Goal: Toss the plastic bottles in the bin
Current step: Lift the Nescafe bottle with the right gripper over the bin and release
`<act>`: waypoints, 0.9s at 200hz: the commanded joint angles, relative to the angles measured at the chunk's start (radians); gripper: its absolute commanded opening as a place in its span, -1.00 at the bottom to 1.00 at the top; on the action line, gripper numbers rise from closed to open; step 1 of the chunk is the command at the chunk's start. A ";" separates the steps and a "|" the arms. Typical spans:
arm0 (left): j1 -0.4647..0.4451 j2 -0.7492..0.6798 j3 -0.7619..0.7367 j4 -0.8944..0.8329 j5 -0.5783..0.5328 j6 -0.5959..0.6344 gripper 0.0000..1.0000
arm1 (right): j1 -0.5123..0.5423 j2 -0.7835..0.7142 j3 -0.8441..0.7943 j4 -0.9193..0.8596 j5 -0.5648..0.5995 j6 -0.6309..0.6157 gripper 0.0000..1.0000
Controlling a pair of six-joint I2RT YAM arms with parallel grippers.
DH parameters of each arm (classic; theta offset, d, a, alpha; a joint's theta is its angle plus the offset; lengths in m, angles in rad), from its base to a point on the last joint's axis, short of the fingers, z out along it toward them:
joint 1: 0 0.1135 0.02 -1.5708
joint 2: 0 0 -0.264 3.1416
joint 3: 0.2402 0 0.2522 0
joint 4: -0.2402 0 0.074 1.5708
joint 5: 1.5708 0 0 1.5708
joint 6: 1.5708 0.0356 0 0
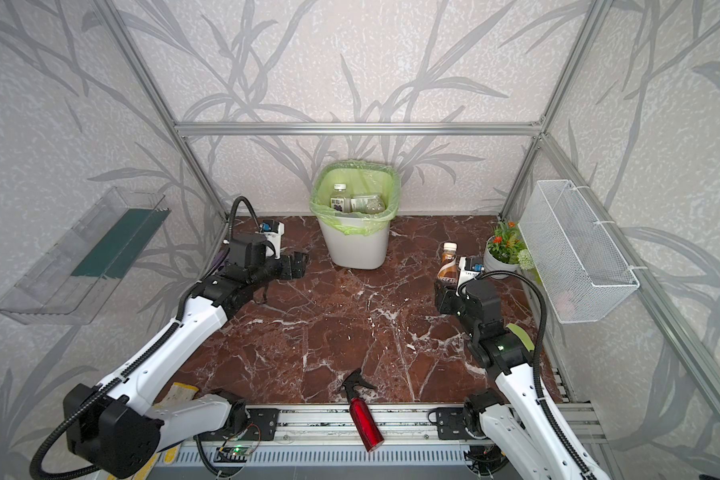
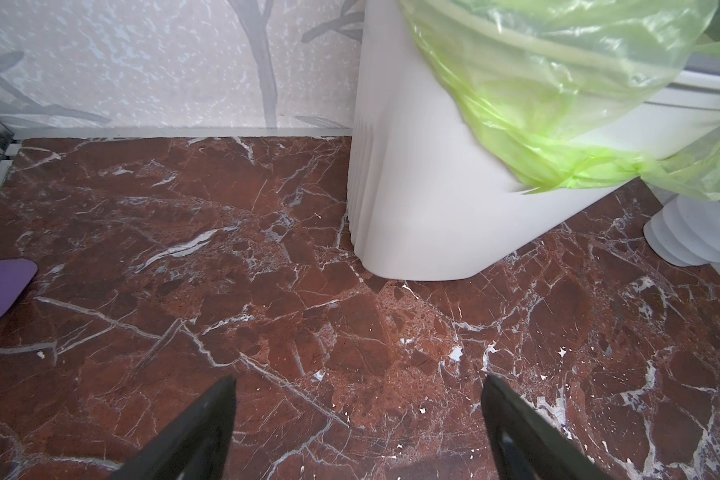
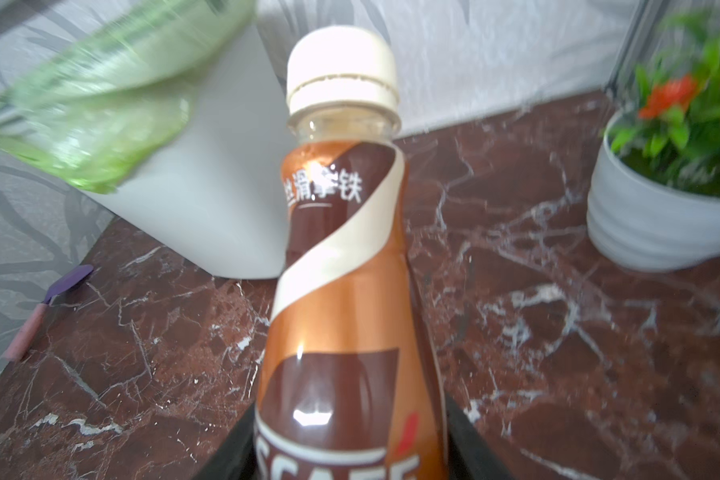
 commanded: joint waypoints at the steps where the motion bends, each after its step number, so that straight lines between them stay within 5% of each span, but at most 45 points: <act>1: 0.005 -0.035 -0.013 0.035 -0.028 0.029 0.82 | 0.020 -0.074 0.059 0.129 0.044 -0.141 -0.02; 33: 0.006 -0.050 -0.028 0.058 -0.051 0.034 0.81 | 0.025 -0.120 0.038 0.373 0.069 -0.222 -0.01; 54: 0.006 -0.074 -0.034 0.094 -0.066 0.029 0.79 | 0.025 0.022 0.091 0.607 0.020 -0.244 -0.02; 72: 0.005 -0.101 -0.022 0.090 -0.086 0.028 0.78 | 0.025 0.314 0.360 0.619 -0.070 -0.182 -0.06; 85: 0.005 -0.129 -0.029 0.095 -0.101 0.023 0.78 | 0.030 0.584 0.700 0.468 -0.264 -0.111 -0.08; 101: 0.005 -0.159 -0.043 0.096 -0.124 0.010 0.78 | 0.072 0.853 1.086 0.216 -0.370 -0.146 0.28; 112: 0.005 -0.182 -0.057 0.099 -0.141 -0.004 0.79 | 0.080 0.921 1.192 0.133 -0.343 -0.184 0.79; 118: 0.005 -0.196 -0.067 0.102 -0.149 -0.008 0.80 | 0.076 0.923 1.195 0.128 -0.320 -0.190 1.00; 180: 0.005 -0.193 -0.074 0.120 -0.157 -0.016 0.87 | -0.013 0.582 0.816 0.232 -0.225 -0.215 0.98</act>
